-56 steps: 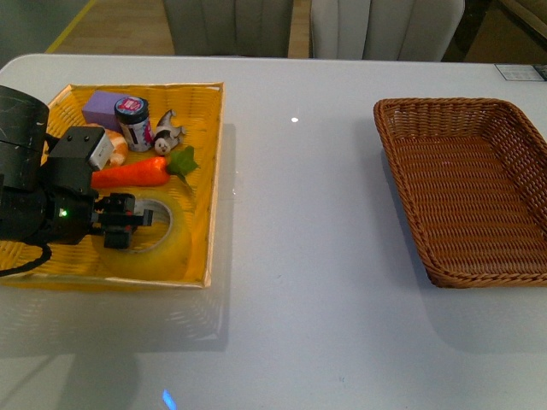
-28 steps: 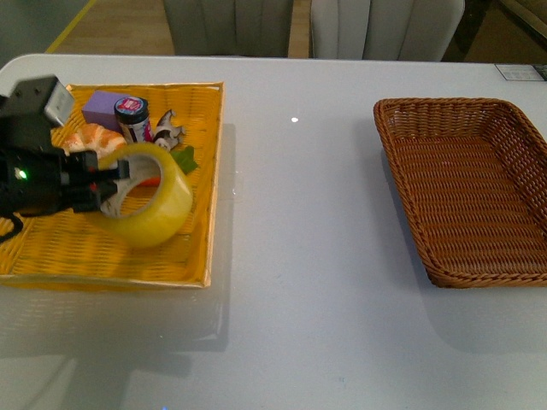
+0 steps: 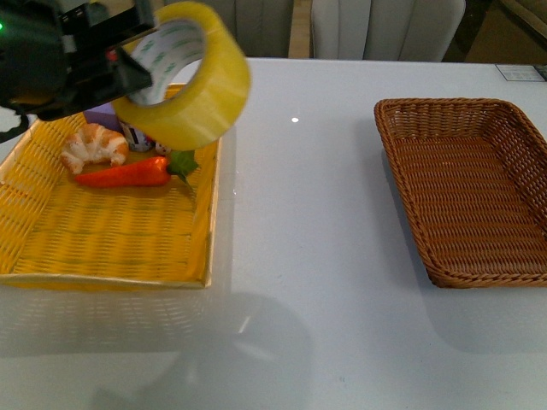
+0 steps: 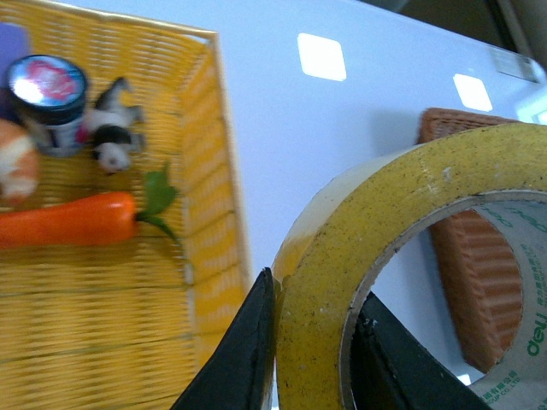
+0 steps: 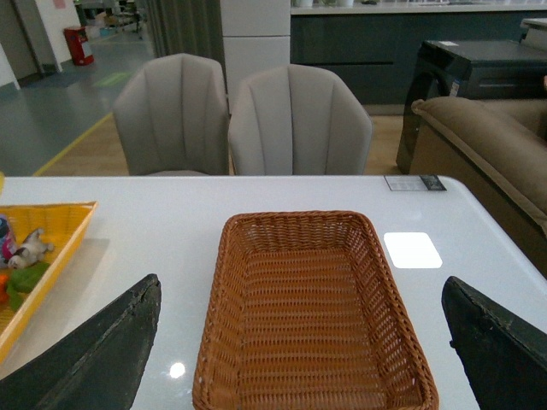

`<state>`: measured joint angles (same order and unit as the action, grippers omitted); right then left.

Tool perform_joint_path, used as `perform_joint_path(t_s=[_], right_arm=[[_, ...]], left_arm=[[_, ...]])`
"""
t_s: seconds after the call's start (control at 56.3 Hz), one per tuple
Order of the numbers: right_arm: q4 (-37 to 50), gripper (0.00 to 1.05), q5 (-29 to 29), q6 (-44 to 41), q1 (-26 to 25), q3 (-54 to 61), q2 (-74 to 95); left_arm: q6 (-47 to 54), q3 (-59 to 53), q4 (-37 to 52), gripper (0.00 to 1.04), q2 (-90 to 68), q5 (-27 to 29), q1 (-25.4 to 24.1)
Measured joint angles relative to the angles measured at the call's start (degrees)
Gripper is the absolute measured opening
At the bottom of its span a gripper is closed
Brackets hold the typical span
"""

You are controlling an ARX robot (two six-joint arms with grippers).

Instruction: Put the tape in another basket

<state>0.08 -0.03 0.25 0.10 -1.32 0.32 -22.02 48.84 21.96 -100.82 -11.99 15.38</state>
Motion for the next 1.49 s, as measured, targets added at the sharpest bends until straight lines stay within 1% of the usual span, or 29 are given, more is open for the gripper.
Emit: perform_joint_path(t_s=[0.124,0.16,0.213,0.498,0.515,0.533,0.569,0.586,0.604,0.64,0.658,0.711,0.782,0.853,0.924,0.942,0.977,1.208,1.297,1.493], right_arm=[[0.00,0.96,0.00,0.00,0.00,0.00,0.00],[0.00,0.96,0.00,0.00,0.00,0.00,0.00],[0.00,0.96,0.00,0.02,0.00,0.00,0.00],[-0.11,0.96,0.22,0.24,0.00,-0.07,0.11],[-0.74,0.96,0.72,0.46,0.13,-0.26,0.50],[-3.74,0.96,2.43,1.99,0.44,-1.22,1.75],[-9.38,0.96,3.69,5.57,0.72,-3.58,5.20],[-12.33,0.96,3.63,7.23,0.33,-5.20,8.22],[-13.46,0.96,3.56,8.31,0.00,-5.90,9.79],[-14.38,0.96,1.62,12.41,-1.42,-7.93,15.69],[-13.09,0.96,-0.35,13.97,-2.54,-9.07,19.47],[-10.19,0.96,-3.58,16.46,-4.20,-10.64,23.65],[-3.13,0.96,-12.09,20.33,-6.40,-14.71,30.88],[1.29,0.96,-17.46,22.45,-6.47,-17.03,34.84],[6.56,0.96,-24.57,25.79,-5.88,-18.84,39.19],[7.41,0.96,-24.98,25.99,-5.75,-18.99,39.80],[10.58,0.96,-28.24,27.91,-5.11,-19.43,42.34],[23.06,0.96,-39.01,33.88,-0.11,-19.96,52.89],[27.15,0.96,-40.83,35.10,1.55,-19.87,58.16],[34.58,0.96,-43.17,37.88,3.23,-19.43,65.48]], left_arm=[[-1.84,2.14,-1.11,0.16,0.59,0.24,5.03],[-2.75,2.99,-1.46,0.16,0.70,0.42,7.26],[-3.48,3.50,-1.77,0.16,0.74,0.55,8.90],[-4.22,3.74,-2.23,0.16,2.34,-0.04,14.80],[-4.22,3.74,-2.27,0.16,2.45,-0.09,14.93],[-4.20,3.74,-2.32,0.16,2.64,-0.17,15.19],[-4.13,3.72,-2.40,0.16,2.91,-0.26,15.52],[-4.04,3.63,-2.49,0.16,3.08,-0.35,15.69],[-3.96,3.58,-2.49,0.16,3.23,-0.35,15.76],[-3.72,3.48,-2.64,0.16,3.63,-0.33,16.15],[-3.52,3.48,-2.78,0.16,3.85,-0.57,16.44],[-3.21,3.45,-2.97,0.16,4.07,-0.83,16.72],[-2.78,3.28,-3.26,0.16,4.09,-0.90,16.90],[-2.47,3.10,-3.34,0.16,4.09,-0.83,16.90],[-1.95,2.86,-3.37,0.16,4.09,-0.83,16.96],[-1.90,2.82,-3.39,0.16,4.09,-0.83,16.98],[-1.70,2.73,-3.54,0.16,4.09,-0.83,17.09],[-1.31,2.64,-3.65,0.16,4.09,-1.51,17.29],[-0.98,2.64,-4.02,0.16,4.09,-1.84,17.31],[-0.52,2.64,-4.35,0.16,4.09,-2.47,17.29]])
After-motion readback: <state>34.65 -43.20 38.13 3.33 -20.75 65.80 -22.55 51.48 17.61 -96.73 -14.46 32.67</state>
